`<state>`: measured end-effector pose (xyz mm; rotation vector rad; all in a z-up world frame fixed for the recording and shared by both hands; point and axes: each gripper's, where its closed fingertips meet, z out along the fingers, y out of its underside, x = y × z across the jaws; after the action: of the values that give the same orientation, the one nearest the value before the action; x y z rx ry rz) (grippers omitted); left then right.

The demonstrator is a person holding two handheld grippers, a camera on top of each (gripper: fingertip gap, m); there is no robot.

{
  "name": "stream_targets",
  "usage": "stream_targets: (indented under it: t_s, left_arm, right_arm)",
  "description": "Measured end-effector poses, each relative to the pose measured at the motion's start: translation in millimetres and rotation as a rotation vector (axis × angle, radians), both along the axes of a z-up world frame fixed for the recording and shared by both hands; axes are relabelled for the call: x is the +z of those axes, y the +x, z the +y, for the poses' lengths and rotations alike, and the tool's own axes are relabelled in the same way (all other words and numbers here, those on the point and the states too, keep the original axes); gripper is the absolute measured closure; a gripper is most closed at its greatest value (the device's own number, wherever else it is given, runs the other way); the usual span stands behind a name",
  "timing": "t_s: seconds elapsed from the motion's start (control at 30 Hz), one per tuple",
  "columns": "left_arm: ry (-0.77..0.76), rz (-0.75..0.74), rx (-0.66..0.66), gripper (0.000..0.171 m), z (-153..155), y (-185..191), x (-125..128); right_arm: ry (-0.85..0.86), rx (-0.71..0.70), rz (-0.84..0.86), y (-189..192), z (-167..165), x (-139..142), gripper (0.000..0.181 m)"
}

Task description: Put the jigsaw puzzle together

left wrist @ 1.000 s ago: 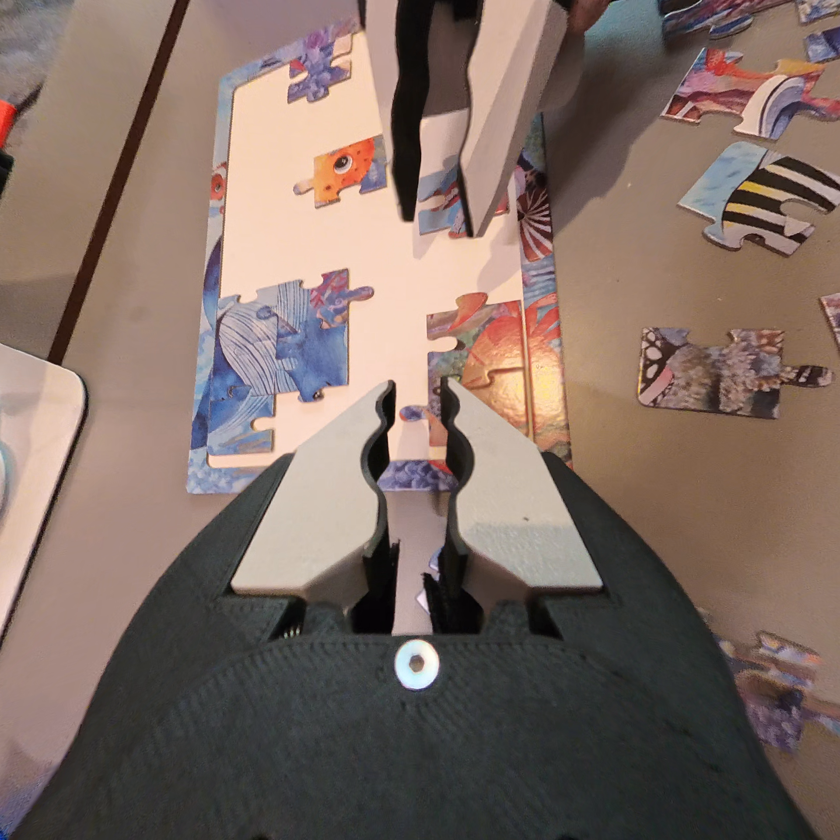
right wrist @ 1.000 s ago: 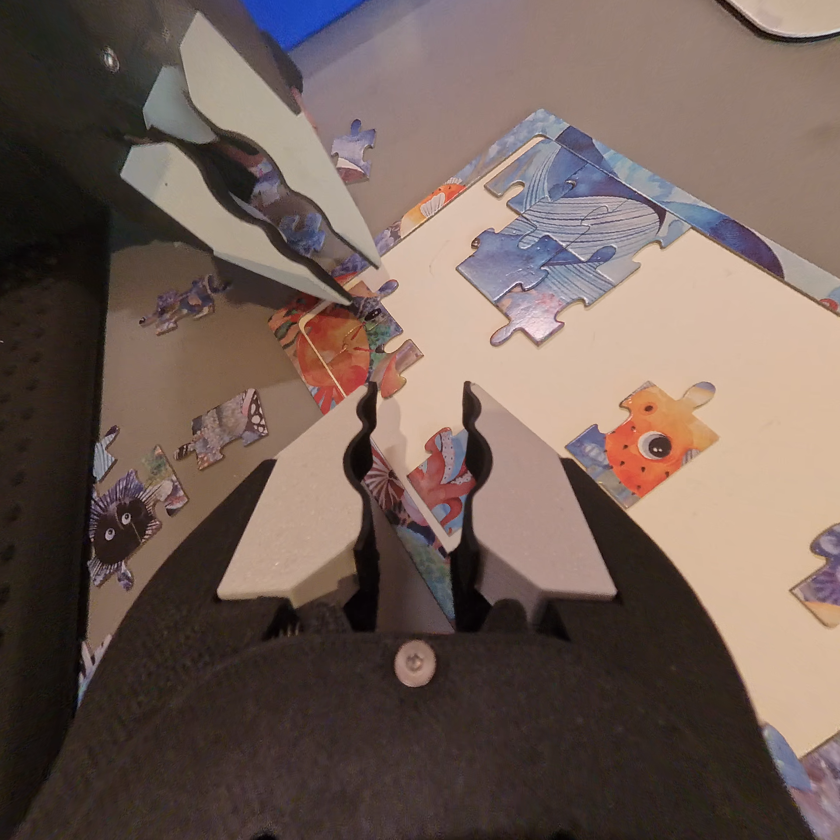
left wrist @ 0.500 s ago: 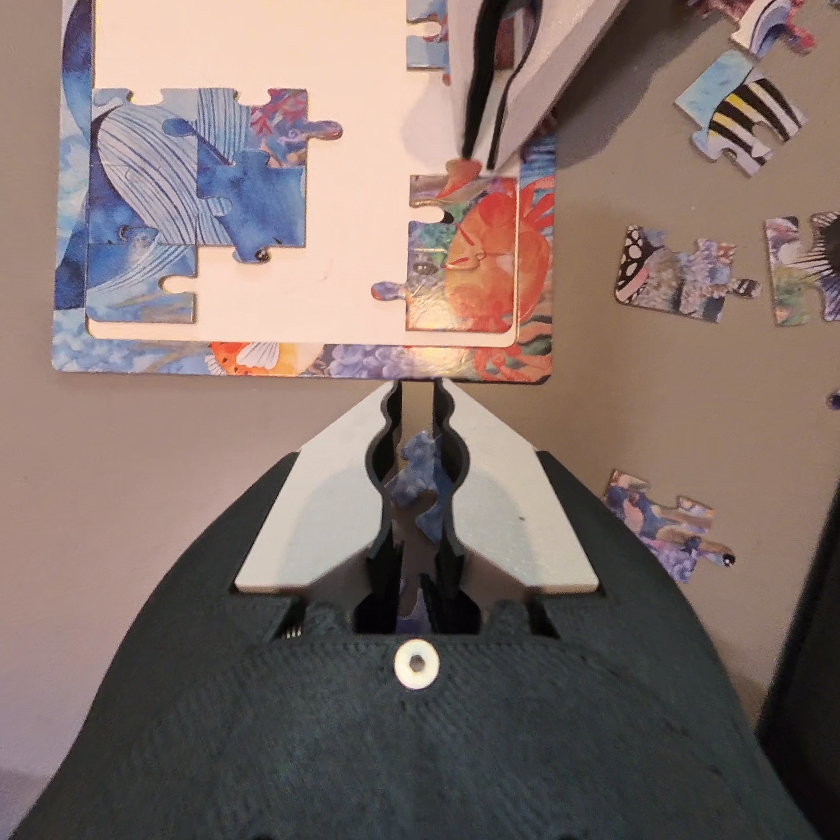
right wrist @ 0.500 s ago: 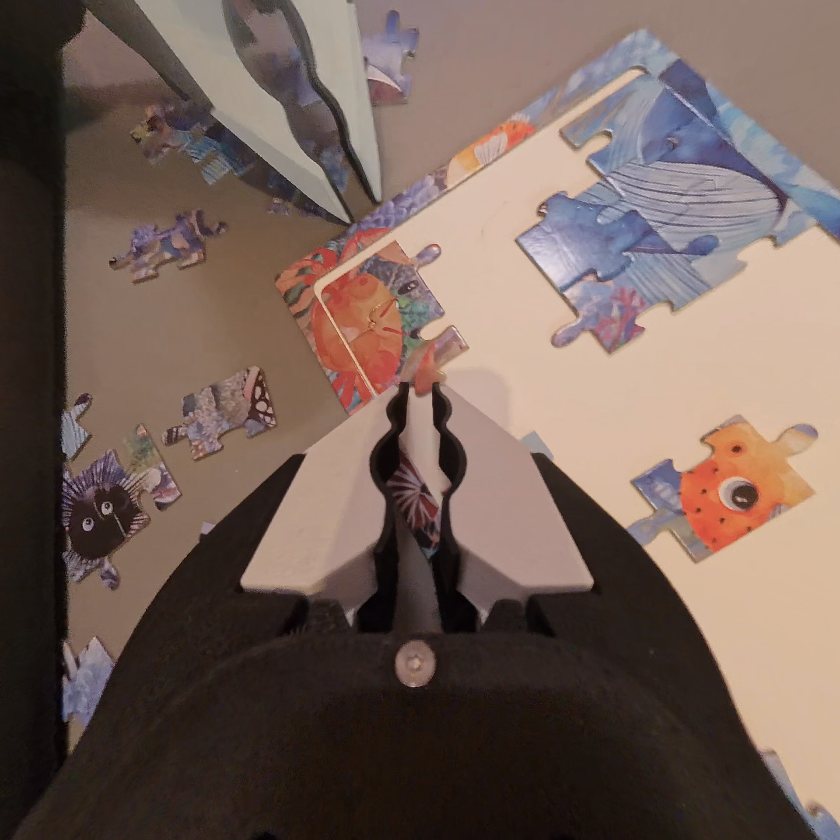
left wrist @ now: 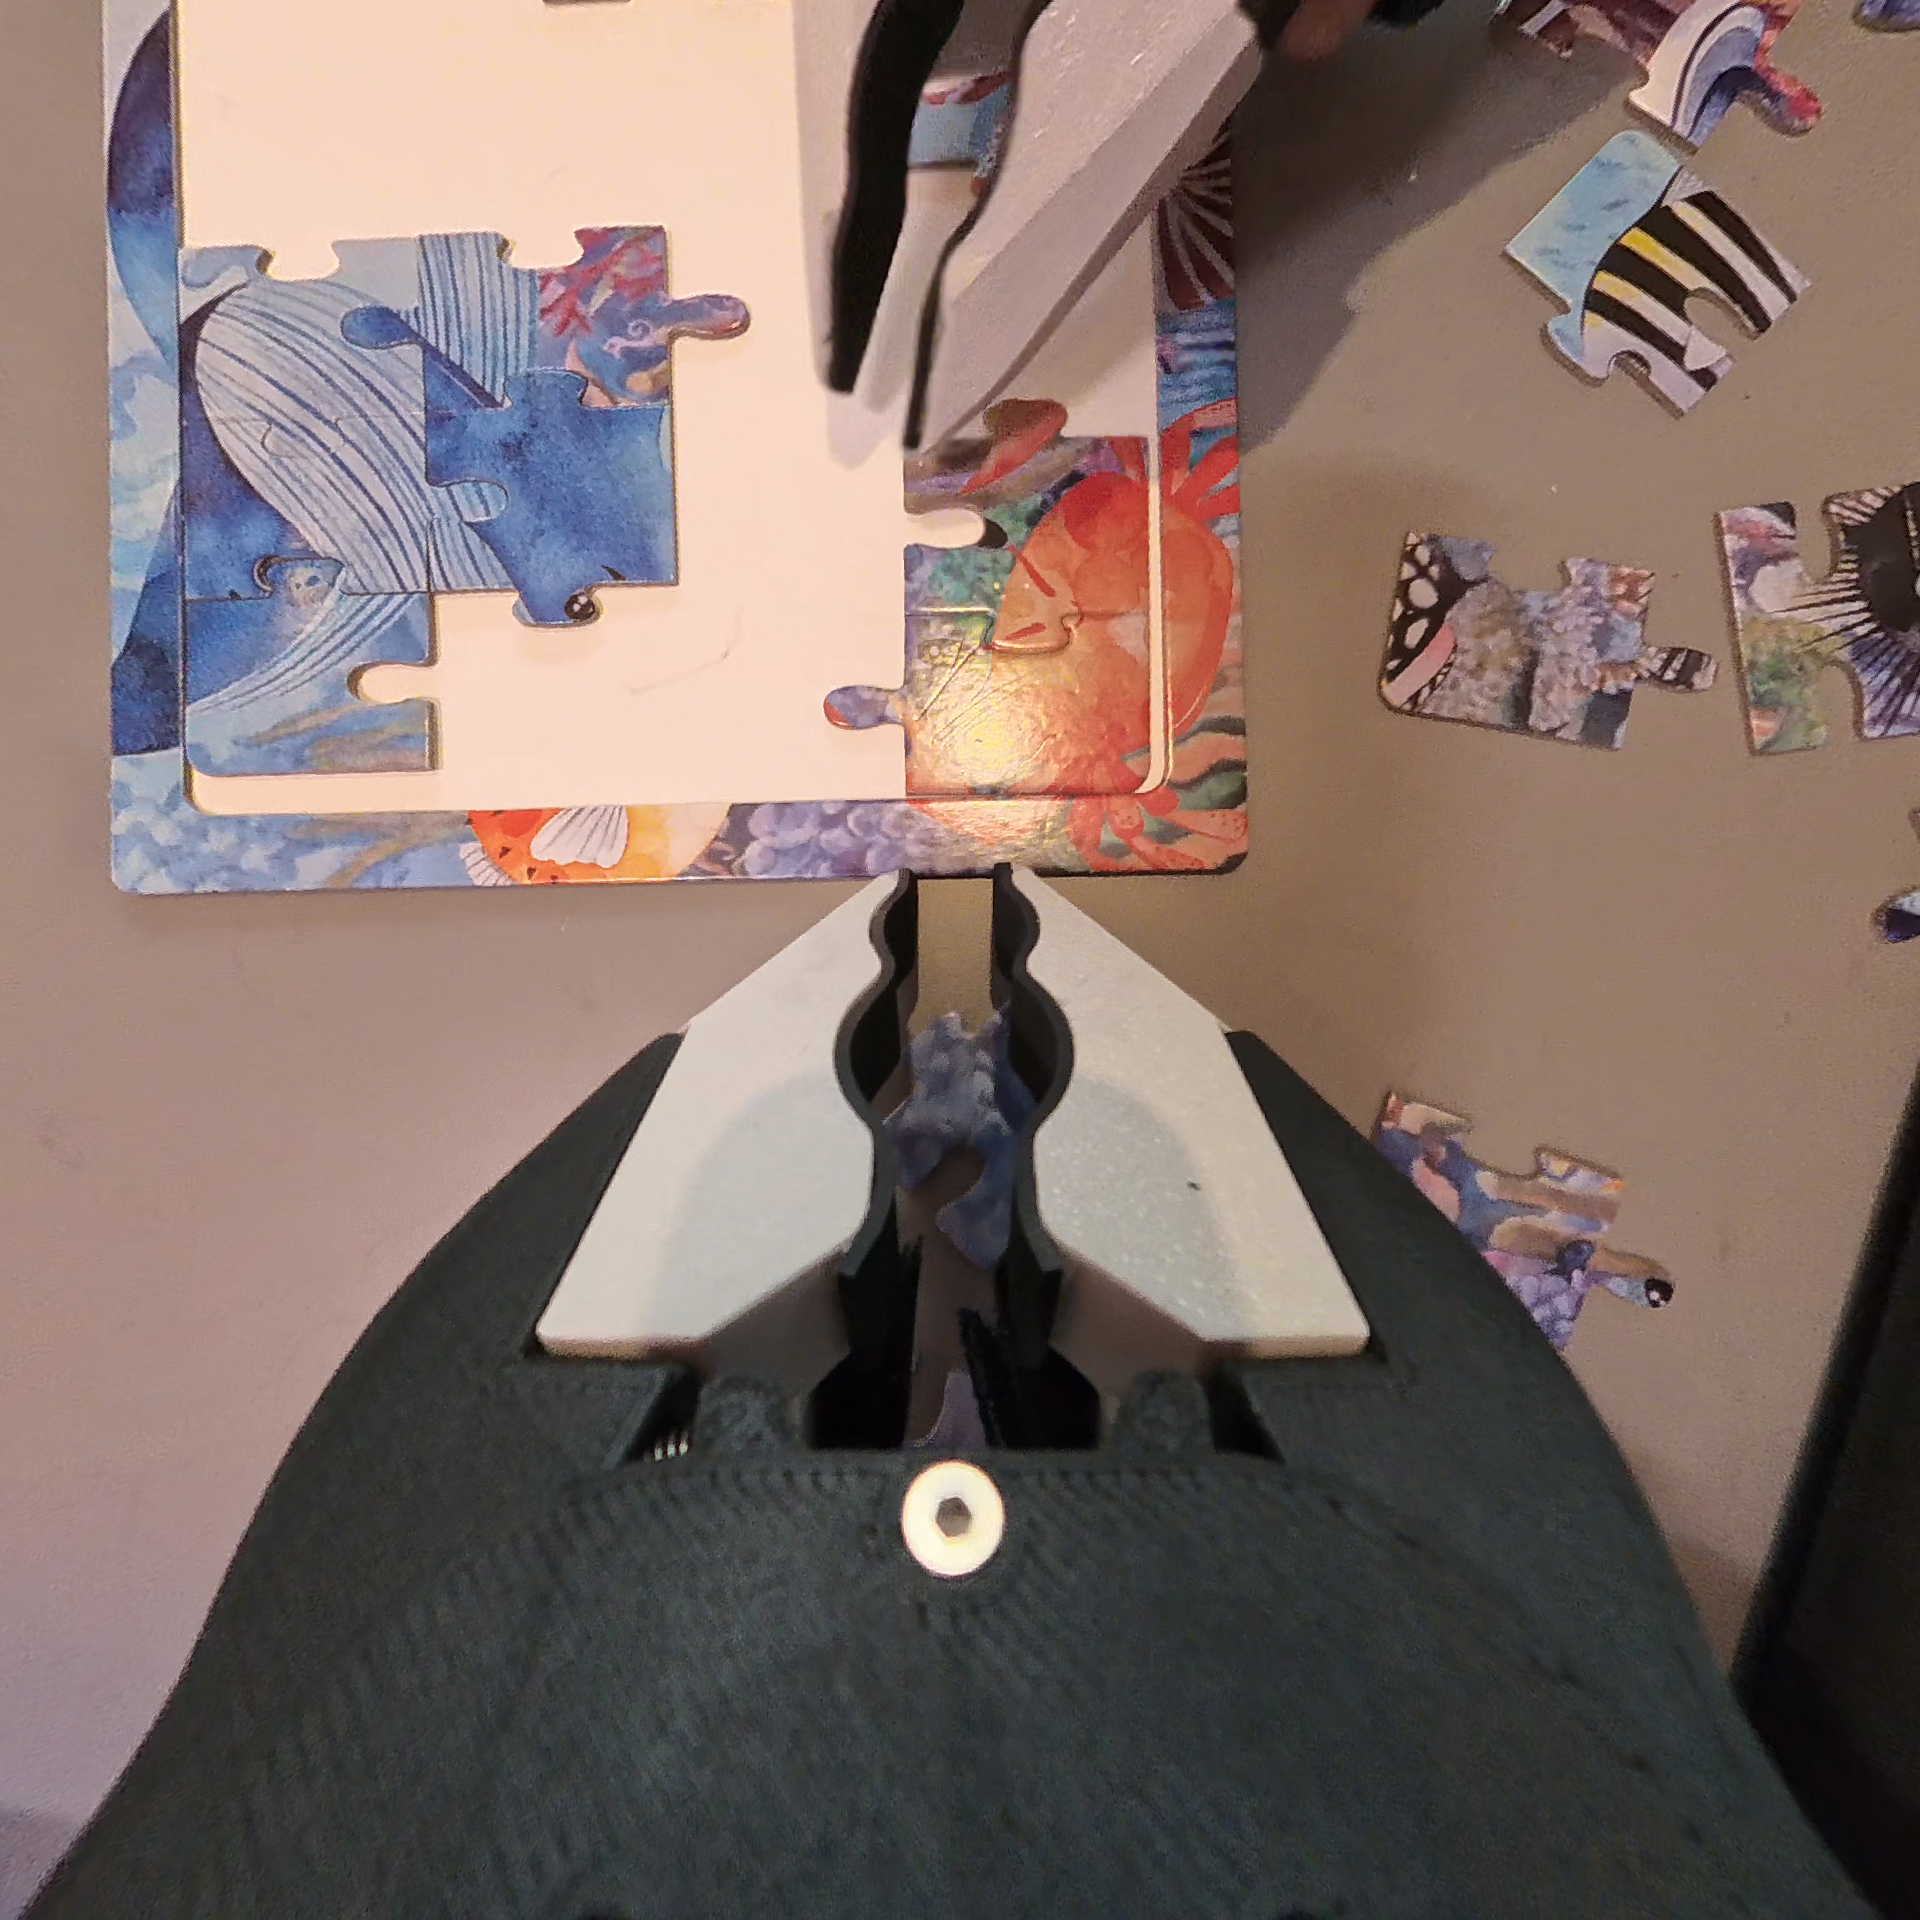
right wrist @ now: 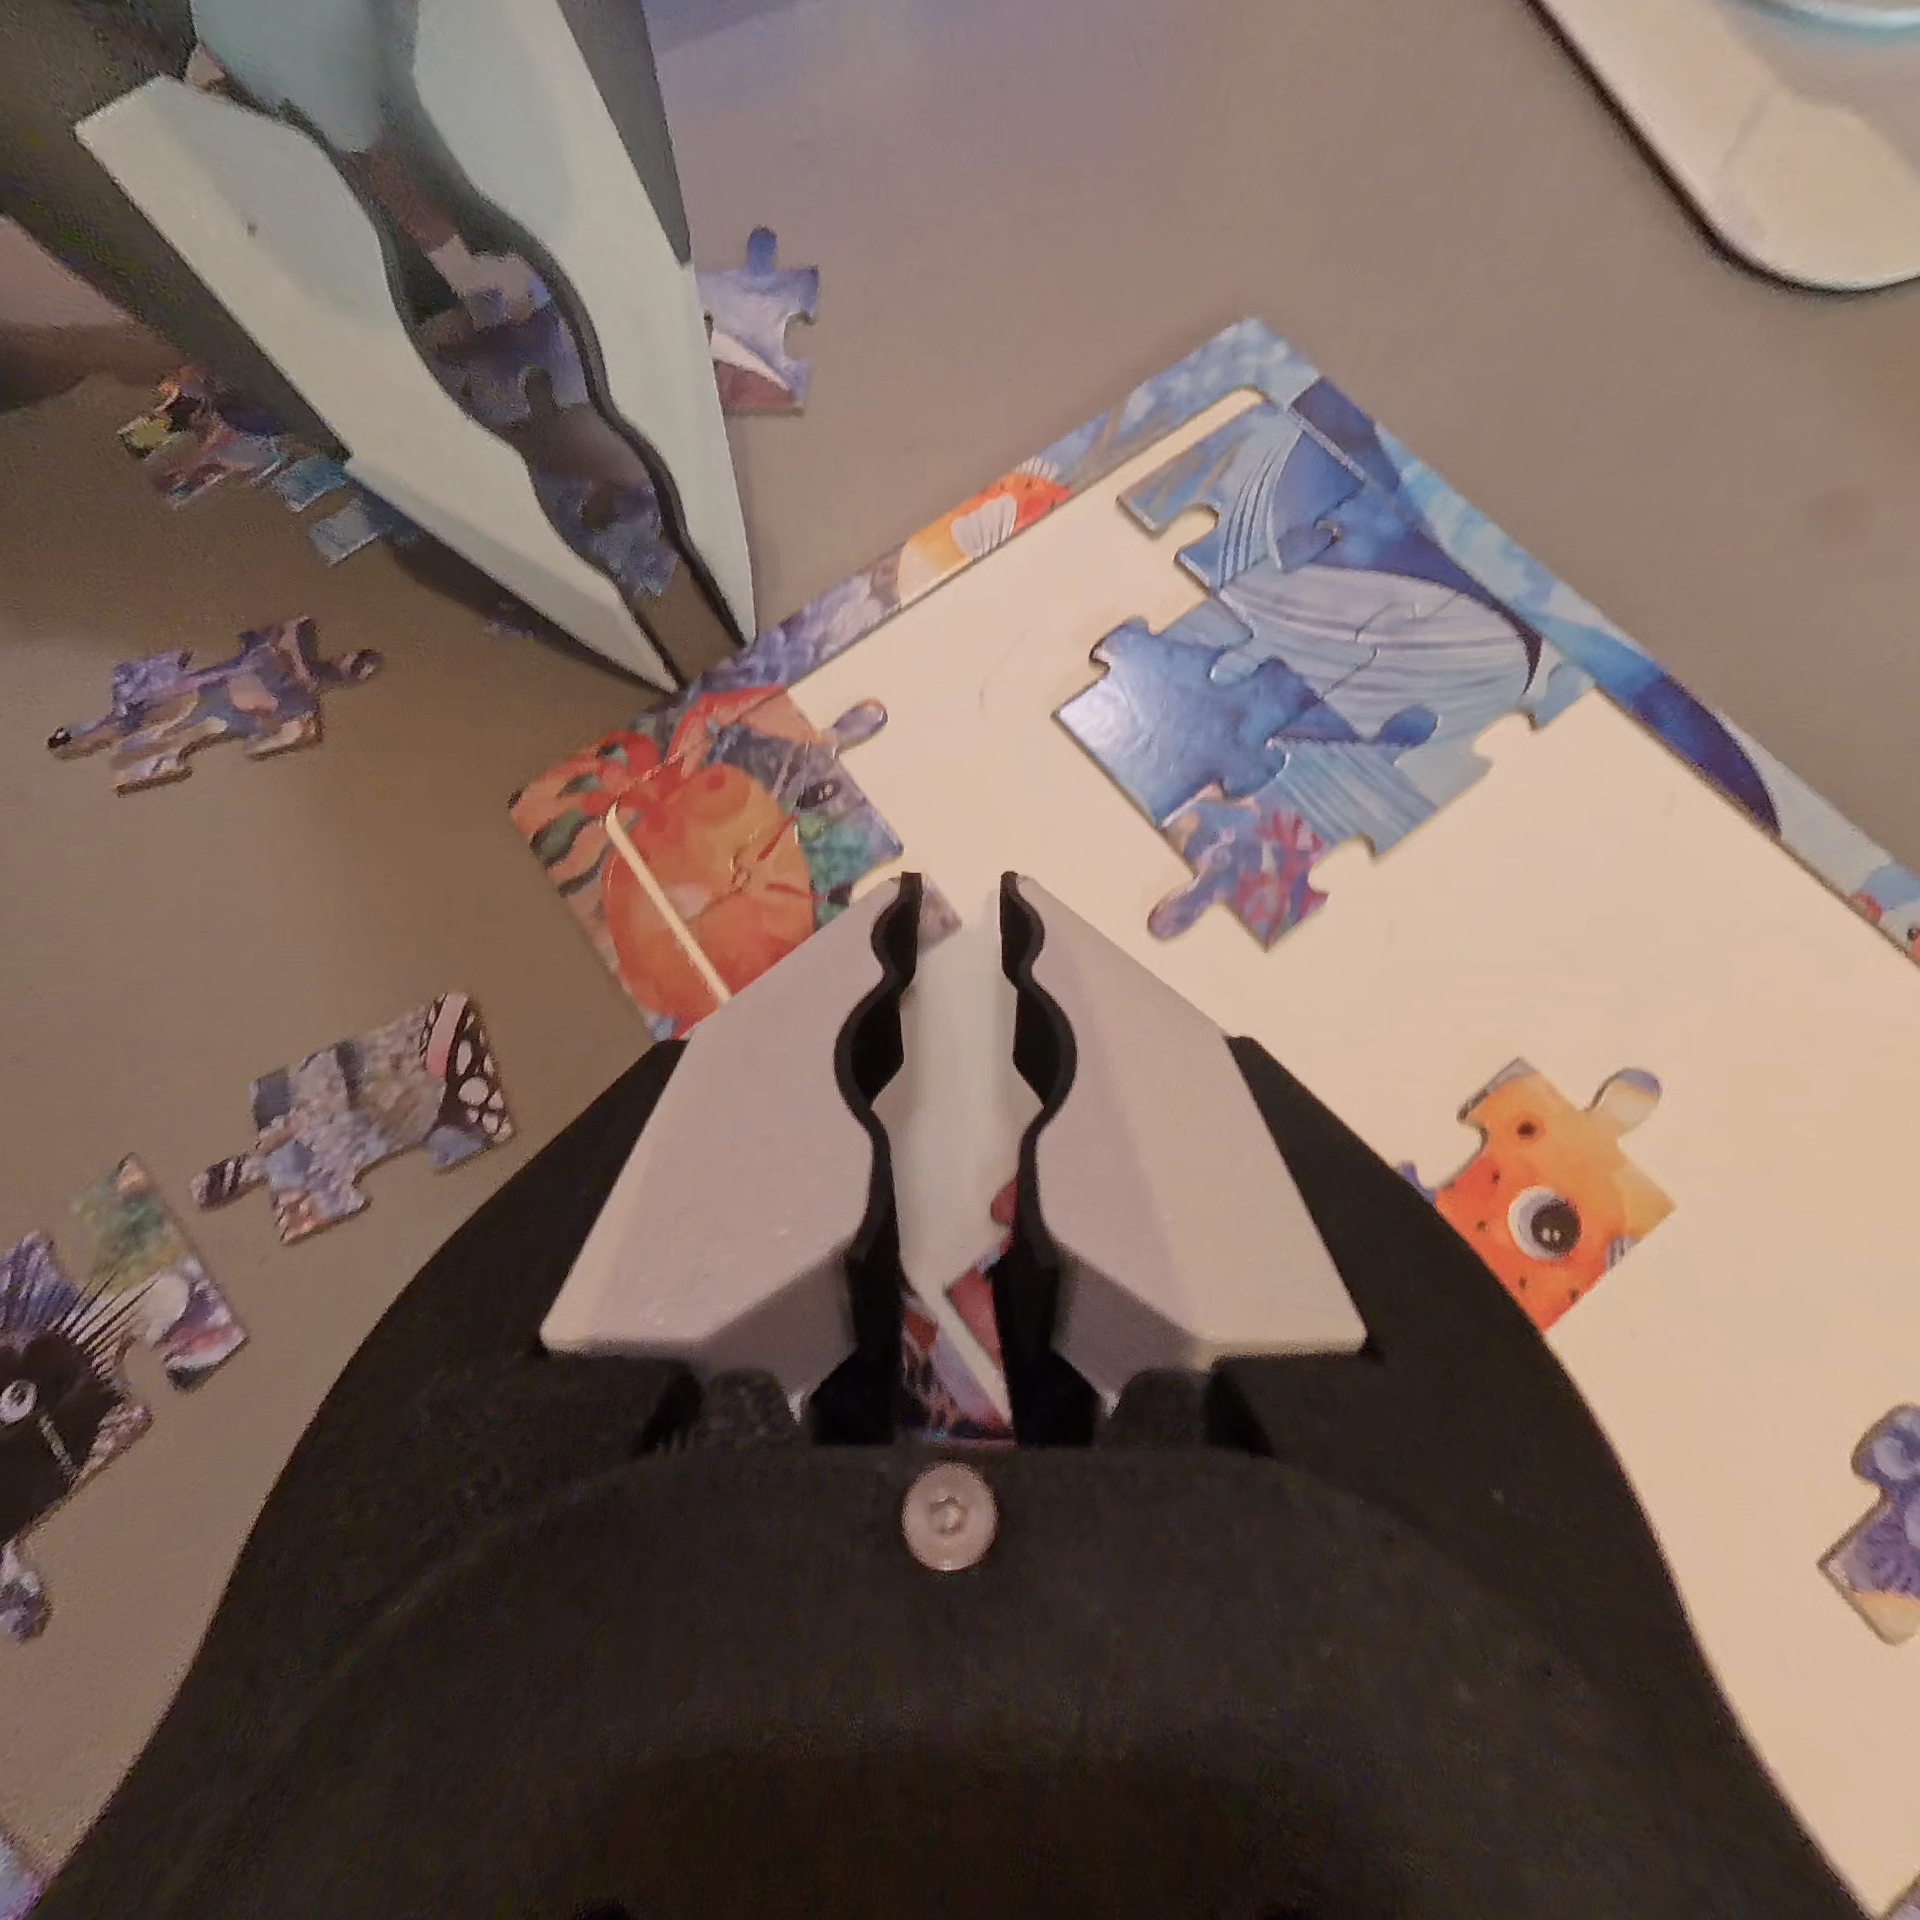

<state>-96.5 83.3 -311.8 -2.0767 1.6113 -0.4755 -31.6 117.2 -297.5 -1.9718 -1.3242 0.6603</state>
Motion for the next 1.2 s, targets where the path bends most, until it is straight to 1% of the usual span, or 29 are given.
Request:
stream_targets:
  t_s: [0.07, 0.13, 0.2, 0.33, 0.43, 0.5, 0.6, 0.7, 0.77, 0.83, 0.9, 0.97, 1.03, 1.07, 1.13, 1.2]
  left_arm:
    - [0.000, -0.003, -0.002, 0.158, -0.3, 1.7, 0.1]
    - [-0.001, -0.004, -0.003, 0.158, -0.3, 2.1, 0.0]
    - [-0.001, -0.004, -0.001, 0.158, -0.1, 2.0, 0.0]
    - [0.002, 0.002, -0.001, 0.158, 0.3, 2.1, -0.2]
    - [0.003, 0.011, -0.002, 0.158, 0.6, 2.7, -0.4]
    - [0.003, 0.014, -0.003, 0.158, 0.8, 3.5, -0.4]
    - [0.001, 0.012, 0.002, 0.159, 1.1, 3.8, -0.6]
    - [0.001, 0.007, 0.009, 0.161, 2.2, 3.6, -0.7]
    - [0.000, 0.005, 0.012, 0.163, 3.2, 3.5, -0.8]
    - [-0.013, 0.002, 0.011, 0.160, 2.8, 2.1, -0.6]
    - [0.025, 0.058, 0.047, 0.152, 11.4, -13.6, 0.3]
    - [0.039, 0.061, 0.102, 0.142, 17.3, -30.9, 11.6]
    - [0.058, 0.052, 0.147, 0.137, 18.2, -49.6, 27.1]
    - [0.058, 0.061, 0.172, 0.132, 16.1, -60.2, 32.9]
    - [0.065, 0.068, 0.206, 0.128, 9.8, -78.0, 42.3]
    - [0.034, 0.070, 0.210, 0.119, -3.0, -89.4, 43.4]
  right_arm:
    - [0.009, 0.012, 0.011, -8.4, -0.1, 1.3, 0.171]
    - [-0.015, 0.036, -0.029, -14.4, -5.8, -7.4, 0.171]
    - [-0.033, 0.059, -0.033, -19.0, -12.1, -10.7, 0.181]
    - [-0.093, 0.106, -0.060, -19.3, -24.0, -10.9, 0.181]
    - [-0.029, 0.041, -0.058, -20.4, -6.5, -3.2, 0.181]
    - [-0.041, 0.056, -0.075, -25.7, -6.3, -4.0, 0.181]
    - [-0.067, 0.094, -0.109, -35.3, -9.0, -12.7, 0.181]
    - [-0.089, 0.118, -0.146, -34.9, -13.1, -13.6, 0.181]
    - [-0.102, 0.119, -0.137, -34.6, -14.7, -13.4, 0.181]
    - [-0.101, 0.103, -0.116, -33.0, -12.0, -10.1, 0.181]
    - [-0.067, 0.082, -0.074, -30.1, -4.8, 0.5, 0.181]
    - [-0.078, 0.076, -0.042, -25.1, -3.2, 8.2, 0.176]
    - [-0.075, 0.071, -0.028, -18.3, -1.2, 11.4, 0.174]
    - [-0.079, 0.070, -0.029, -14.9, -0.3, 11.2, 0.172]
    - [-0.088, 0.061, -0.020, -10.3, 2.3, 11.7, 0.167]
    - [-0.095, 0.056, 0.006, -7.4, 3.8, 14.8, 0.168]
